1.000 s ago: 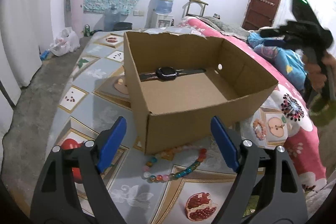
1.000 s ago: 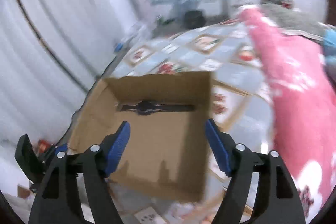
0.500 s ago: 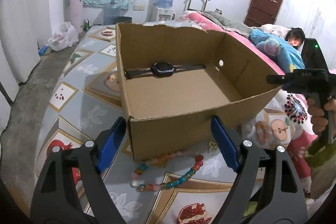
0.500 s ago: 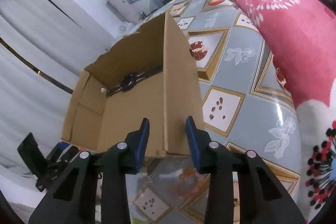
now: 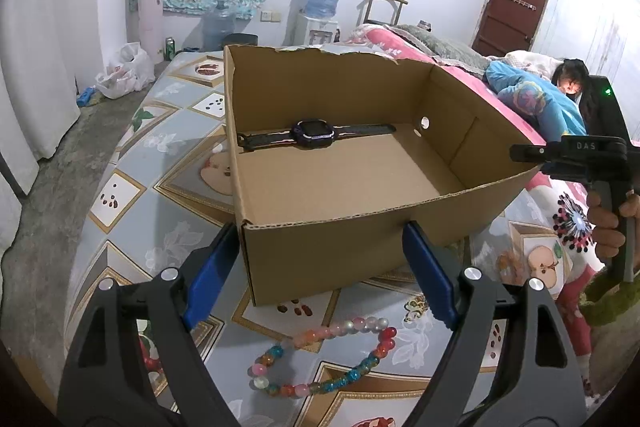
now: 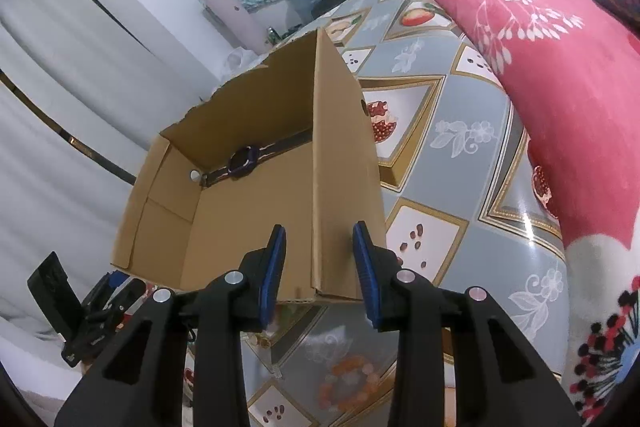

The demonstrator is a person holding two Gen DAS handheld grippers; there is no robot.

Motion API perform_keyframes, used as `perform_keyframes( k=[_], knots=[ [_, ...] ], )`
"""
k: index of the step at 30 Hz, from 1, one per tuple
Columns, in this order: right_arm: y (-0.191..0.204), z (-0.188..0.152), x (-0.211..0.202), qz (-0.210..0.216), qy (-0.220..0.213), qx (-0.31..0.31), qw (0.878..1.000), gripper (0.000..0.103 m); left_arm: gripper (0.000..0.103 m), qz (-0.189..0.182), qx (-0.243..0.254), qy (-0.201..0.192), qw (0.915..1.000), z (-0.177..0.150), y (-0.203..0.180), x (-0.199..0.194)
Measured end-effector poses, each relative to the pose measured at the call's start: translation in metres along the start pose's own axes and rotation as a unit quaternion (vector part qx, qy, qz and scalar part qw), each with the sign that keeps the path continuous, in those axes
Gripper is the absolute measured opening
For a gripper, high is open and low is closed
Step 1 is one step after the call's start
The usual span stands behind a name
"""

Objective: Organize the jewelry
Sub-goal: 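Withdraw both grippers from the box back over the table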

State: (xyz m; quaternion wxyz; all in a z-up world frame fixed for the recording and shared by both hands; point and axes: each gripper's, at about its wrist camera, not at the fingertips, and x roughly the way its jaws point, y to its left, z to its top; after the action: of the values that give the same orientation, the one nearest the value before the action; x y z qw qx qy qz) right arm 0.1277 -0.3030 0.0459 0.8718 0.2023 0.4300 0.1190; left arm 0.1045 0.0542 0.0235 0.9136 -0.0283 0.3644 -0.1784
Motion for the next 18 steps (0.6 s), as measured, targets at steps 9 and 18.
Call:
perform_keyframes(
  k=[9, 18],
  knots=[
    [0.018, -0.049, -0.051, -0.046, -0.049, -0.048, 0.997, 0.047, 0.086, 0.043, 0.039, 0.004, 0.9983, -0.024, 0.0, -0.037],
    [0.08, -0.146, 0.008, -0.012, 0.1, -0.13, 0.986, 0.06, 0.087, 0.078, 0.002, 0.087, 0.9932, -0.071, 0.011, -0.024]
  ],
)
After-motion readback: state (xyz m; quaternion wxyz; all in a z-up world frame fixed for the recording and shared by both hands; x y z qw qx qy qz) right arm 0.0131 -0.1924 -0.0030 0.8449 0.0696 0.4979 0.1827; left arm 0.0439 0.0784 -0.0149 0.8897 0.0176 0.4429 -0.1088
